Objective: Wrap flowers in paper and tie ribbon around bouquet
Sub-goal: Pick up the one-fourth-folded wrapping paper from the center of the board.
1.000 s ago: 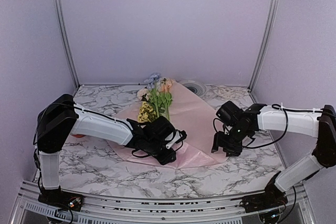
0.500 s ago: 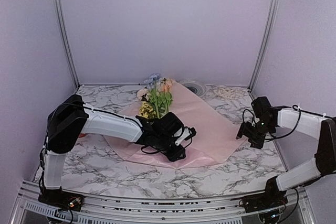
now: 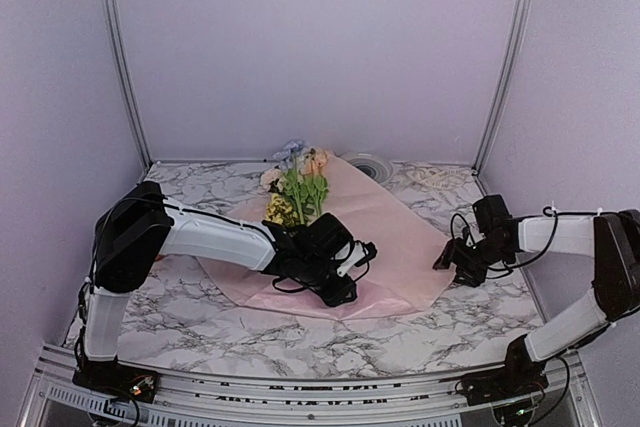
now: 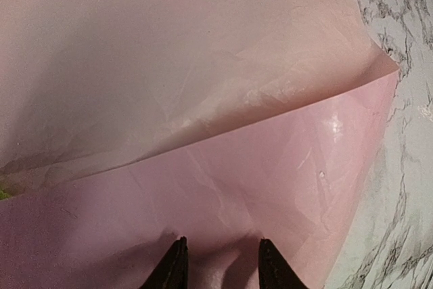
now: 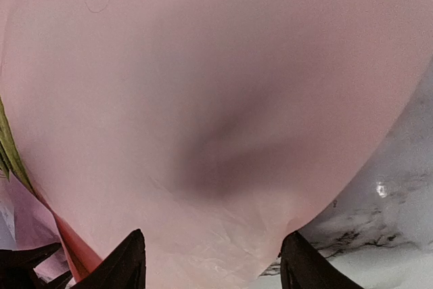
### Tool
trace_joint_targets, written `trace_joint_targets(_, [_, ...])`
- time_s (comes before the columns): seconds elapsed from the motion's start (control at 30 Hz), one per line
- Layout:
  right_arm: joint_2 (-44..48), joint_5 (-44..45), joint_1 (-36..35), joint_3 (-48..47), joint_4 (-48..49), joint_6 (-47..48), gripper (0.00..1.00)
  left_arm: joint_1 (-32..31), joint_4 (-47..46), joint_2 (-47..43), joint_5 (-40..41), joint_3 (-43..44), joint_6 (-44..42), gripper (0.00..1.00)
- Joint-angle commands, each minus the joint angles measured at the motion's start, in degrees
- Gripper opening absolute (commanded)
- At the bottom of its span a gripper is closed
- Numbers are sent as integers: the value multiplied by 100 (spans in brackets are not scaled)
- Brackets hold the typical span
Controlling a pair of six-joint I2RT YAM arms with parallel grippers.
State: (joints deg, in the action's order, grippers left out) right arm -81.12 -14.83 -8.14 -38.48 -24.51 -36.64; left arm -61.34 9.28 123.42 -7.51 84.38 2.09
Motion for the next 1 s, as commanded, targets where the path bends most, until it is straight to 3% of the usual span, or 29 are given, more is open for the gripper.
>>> trace_joint_targets(0.0, [-158, -582, 31, 454, 516, -277, 64, -27, 288, 197, -15, 8, -77, 36])
trace_joint_targets(0.5, [505, -1836, 34, 1211, 2263, -1018, 56, -27, 298, 209, -20, 14, -107, 36])
trace_joint_targets(0.73, [551, -2140, -14, 1138, 2702, -1050, 55, -22, 305, 233, -2, -5, -103, 36])
trace_joint_targets(0.83, [494, -2189, -129, 999, 2688, -987, 49, -19, 305, 239, 22, -2, -103, 36])
trace_joint_targets(0.97, [505, -1929, -308, 652, 2247, -700, 31, -11, 303, 262, 89, -2, -94, 36])
